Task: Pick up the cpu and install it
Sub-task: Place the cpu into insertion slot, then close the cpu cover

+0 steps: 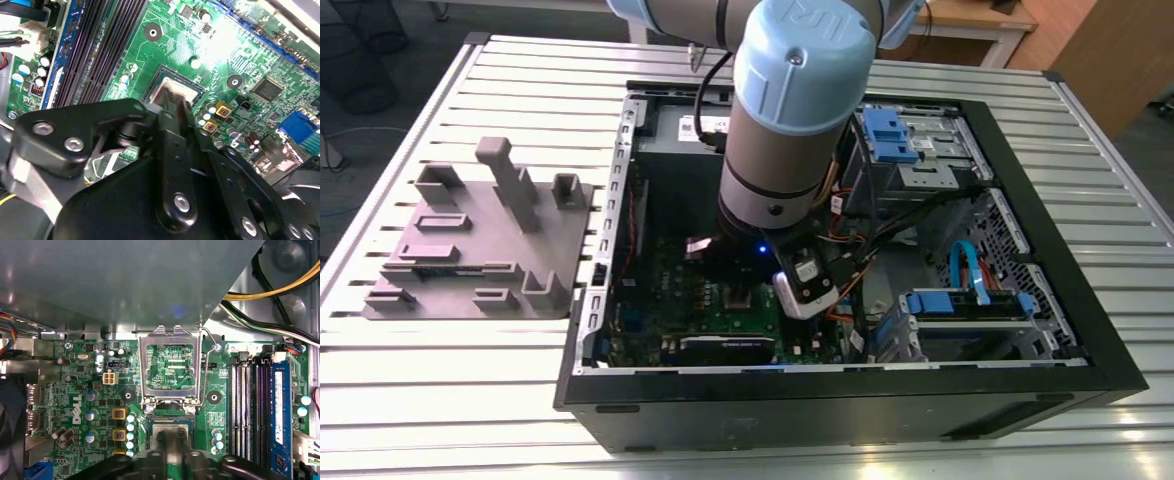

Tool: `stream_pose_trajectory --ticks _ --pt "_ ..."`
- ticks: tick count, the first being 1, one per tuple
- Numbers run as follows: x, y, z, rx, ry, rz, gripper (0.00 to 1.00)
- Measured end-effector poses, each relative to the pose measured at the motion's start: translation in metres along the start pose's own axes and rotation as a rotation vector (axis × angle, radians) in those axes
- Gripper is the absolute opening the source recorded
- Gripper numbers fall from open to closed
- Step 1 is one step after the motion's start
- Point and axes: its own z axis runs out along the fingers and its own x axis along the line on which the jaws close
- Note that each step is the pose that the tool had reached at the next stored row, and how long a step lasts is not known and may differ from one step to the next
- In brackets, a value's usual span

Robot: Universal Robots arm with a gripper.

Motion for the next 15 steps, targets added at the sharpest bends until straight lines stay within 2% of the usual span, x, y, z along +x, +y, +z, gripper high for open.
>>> stream_pose_trajectory --ticks 2,3,4,15 --pt "0.0000 0.0000 -0.0001 0.0001 0.0000 0.000 0.16" --pt "0.0000 0.0000 -0.0001 0.0001 0.0000 0.000 0.16" --pt "0.0000 0.0000 -0.0001 0.0001 0.0000 0.000 0.11" --pt "0.0001 0.0001 -0.0016 0.0003 0.0001 0.000 0.11"
